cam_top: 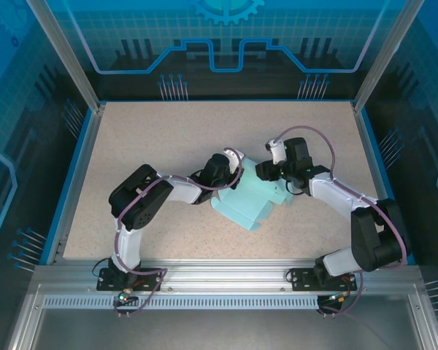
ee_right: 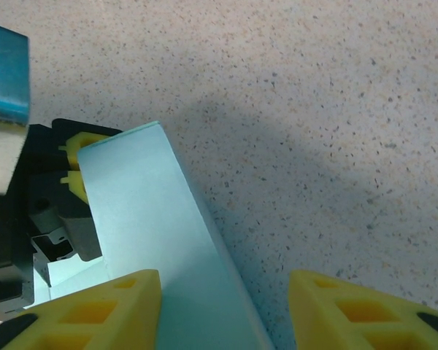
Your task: Fold the paper box
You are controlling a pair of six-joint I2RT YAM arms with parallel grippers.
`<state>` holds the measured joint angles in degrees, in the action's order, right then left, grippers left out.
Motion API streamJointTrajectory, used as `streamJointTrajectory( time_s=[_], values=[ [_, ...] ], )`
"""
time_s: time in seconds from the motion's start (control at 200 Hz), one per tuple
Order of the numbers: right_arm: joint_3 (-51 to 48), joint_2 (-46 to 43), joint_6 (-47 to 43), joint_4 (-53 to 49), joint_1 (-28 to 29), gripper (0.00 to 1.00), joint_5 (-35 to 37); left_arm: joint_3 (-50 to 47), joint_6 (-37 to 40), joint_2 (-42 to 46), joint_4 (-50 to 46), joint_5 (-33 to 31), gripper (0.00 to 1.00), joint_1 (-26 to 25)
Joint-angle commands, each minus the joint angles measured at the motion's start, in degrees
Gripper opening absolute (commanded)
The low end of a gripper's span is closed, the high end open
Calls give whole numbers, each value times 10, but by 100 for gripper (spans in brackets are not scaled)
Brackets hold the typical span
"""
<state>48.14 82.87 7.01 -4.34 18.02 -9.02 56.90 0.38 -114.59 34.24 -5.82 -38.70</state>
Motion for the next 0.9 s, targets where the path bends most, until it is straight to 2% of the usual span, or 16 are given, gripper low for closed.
streamJointTrajectory(
  time_s=[0.0,0.235,0.38,0.615,0.895],
  values=[
    [6,14,17,-68,10,49,39,-19,6,-3,-19,2,15,-6],
    [7,14,25,-78,18,49,54,-22,15,-3,-16,2,18,-5],
    [18,12,23,-83,20,49,50,-15,17,-3,-20,3,9,-5],
    [57,-6,15,-115,20,50,51,-6,15,9,-32,-2,0,-5],
    [84,-74,19,-166,15,55,60,-1,-40,43,-89,-46,0,-6]
  ],
)
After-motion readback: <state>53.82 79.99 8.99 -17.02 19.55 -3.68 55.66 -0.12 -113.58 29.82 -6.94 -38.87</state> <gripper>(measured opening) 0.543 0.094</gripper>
